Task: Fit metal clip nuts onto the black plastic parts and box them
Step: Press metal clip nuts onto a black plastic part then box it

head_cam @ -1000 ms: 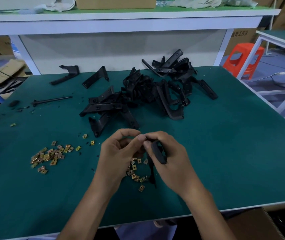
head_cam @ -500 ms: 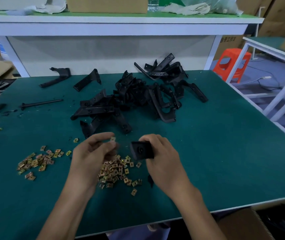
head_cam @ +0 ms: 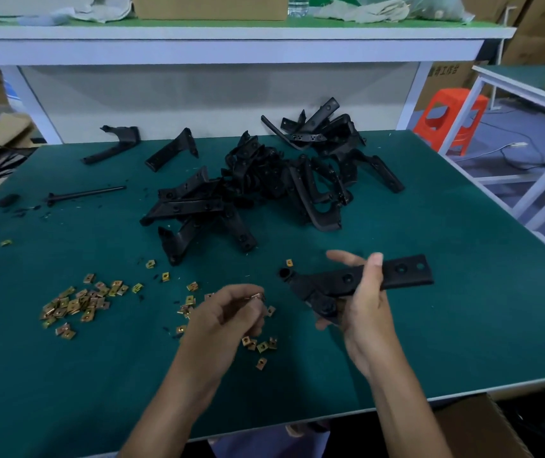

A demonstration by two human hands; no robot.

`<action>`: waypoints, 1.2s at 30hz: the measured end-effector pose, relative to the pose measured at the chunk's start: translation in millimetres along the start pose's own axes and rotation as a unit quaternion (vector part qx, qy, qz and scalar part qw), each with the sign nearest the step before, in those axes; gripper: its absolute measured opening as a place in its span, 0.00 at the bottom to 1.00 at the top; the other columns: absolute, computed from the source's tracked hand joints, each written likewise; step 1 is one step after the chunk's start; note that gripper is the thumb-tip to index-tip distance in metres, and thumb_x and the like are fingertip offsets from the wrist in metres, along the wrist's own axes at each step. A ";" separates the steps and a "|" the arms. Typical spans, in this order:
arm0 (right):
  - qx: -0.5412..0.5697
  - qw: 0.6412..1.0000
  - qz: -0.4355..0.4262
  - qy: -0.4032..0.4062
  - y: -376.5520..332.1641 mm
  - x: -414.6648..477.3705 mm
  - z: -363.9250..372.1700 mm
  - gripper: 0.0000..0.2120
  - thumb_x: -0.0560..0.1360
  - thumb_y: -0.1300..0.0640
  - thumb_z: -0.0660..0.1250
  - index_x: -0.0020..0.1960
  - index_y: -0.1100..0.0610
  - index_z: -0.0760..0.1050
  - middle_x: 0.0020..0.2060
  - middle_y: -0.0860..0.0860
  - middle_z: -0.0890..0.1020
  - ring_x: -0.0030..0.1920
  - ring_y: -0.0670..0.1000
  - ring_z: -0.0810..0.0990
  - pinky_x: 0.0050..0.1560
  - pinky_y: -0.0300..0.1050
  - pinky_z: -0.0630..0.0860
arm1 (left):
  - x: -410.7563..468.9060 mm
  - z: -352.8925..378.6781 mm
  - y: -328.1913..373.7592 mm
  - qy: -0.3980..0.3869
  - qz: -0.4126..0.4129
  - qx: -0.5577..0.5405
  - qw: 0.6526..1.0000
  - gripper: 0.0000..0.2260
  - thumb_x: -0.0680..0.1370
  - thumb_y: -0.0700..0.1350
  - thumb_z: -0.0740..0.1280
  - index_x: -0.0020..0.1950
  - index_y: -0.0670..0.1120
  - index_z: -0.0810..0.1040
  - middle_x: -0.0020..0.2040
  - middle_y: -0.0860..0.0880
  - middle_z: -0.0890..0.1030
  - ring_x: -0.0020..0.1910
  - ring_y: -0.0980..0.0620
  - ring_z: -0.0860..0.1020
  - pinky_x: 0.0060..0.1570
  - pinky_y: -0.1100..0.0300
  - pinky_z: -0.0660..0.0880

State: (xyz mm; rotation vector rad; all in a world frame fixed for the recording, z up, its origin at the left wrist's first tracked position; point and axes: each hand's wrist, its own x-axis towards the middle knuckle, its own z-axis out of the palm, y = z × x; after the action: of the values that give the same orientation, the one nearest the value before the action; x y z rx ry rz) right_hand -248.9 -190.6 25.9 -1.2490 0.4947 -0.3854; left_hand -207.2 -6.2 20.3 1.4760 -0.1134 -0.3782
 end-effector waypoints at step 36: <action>0.226 0.957 -0.038 -0.175 21.8 -24.4 -0.4 0.22 0.65 0.59 0.83 0.52 0.48 0.76 0.50 0.56 0.84 0.49 0.52 0.85 0.44 0.43 0.82 | -21.6 24.8 14.1 -0.061 -0.061 -0.218 0.972 0.07 0.65 0.39 0.75 0.42 0.47 0.86 0.35 0.43 0.80 0.31 0.51 0.78 0.32 0.62 0.77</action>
State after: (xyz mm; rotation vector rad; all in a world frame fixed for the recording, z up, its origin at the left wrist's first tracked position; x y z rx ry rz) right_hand -269.3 -171.9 8.4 -0.8638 0.0446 -0.3106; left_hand -232.4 -22.2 39.9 1.0279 -0.0331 -0.5568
